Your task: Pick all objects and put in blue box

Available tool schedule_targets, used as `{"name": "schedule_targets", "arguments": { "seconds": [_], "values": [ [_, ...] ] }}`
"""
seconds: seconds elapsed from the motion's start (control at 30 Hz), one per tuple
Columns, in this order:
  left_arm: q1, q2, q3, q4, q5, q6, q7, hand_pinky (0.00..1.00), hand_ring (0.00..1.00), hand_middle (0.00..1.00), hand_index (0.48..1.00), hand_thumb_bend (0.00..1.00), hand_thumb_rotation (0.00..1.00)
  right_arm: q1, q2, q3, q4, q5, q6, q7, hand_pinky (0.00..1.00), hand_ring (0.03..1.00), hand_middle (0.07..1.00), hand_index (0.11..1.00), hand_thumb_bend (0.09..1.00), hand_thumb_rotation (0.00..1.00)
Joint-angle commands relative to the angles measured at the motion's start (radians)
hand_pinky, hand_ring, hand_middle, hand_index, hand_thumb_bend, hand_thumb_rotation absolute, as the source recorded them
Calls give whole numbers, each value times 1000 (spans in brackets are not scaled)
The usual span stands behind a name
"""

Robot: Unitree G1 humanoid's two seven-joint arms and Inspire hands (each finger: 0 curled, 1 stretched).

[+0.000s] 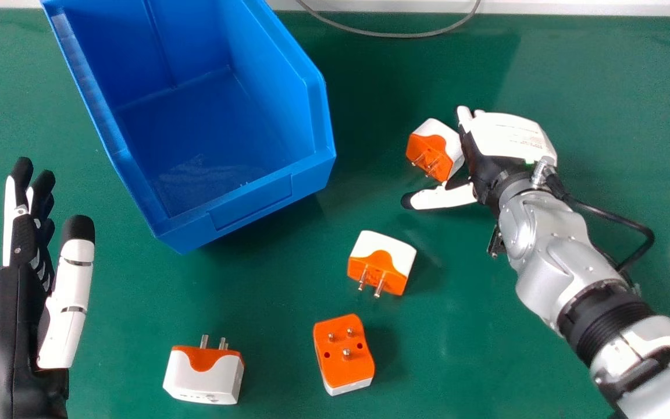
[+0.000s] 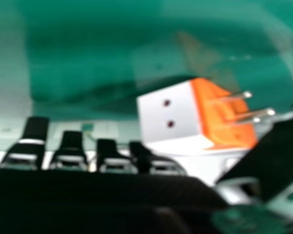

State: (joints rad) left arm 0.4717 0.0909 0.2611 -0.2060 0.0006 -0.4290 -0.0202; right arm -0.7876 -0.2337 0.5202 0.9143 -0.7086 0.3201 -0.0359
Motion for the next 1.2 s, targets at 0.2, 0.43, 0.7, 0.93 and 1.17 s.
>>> {"name": "schedule_targets", "arguments": {
  "seconds": [0.2, 0.43, 0.7, 0.93, 1.17],
  "values": [
    [26, 1, 4, -26, -7, -16, -3, 1000, 981, 975, 990, 436, 909, -75, 22, -2, 50, 0, 2, -11, 850, 940, 980, 947, 624, 621],
    [31, -3, 7, -34, 1, -11, 5, 1000, 974, 970, 982, 436, 898, -105, 39, 5, 103, -1, 6, -7, 838, 929, 969, 934, 619, 632],
    [29, -2, 5, -24, 1, -25, 3, 1000, 973, 969, 982, 437, 893, -132, 45, 5, 145, 4, 0, -2, 830, 924, 961, 924, 610, 636],
    [32, -5, 4, -23, -5, -37, 0, 990, 968, 967, 982, 430, 889, -150, 47, 5, 186, 3, -13, -17, 817, 918, 957, 923, 611, 633],
    [35, -3, 6, -20, -3, -44, 0, 979, 963, 964, 980, 426, 877, -167, 58, -9, 220, 18, -10, -31, 805, 910, 948, 913, 602, 629]
  ]
}}
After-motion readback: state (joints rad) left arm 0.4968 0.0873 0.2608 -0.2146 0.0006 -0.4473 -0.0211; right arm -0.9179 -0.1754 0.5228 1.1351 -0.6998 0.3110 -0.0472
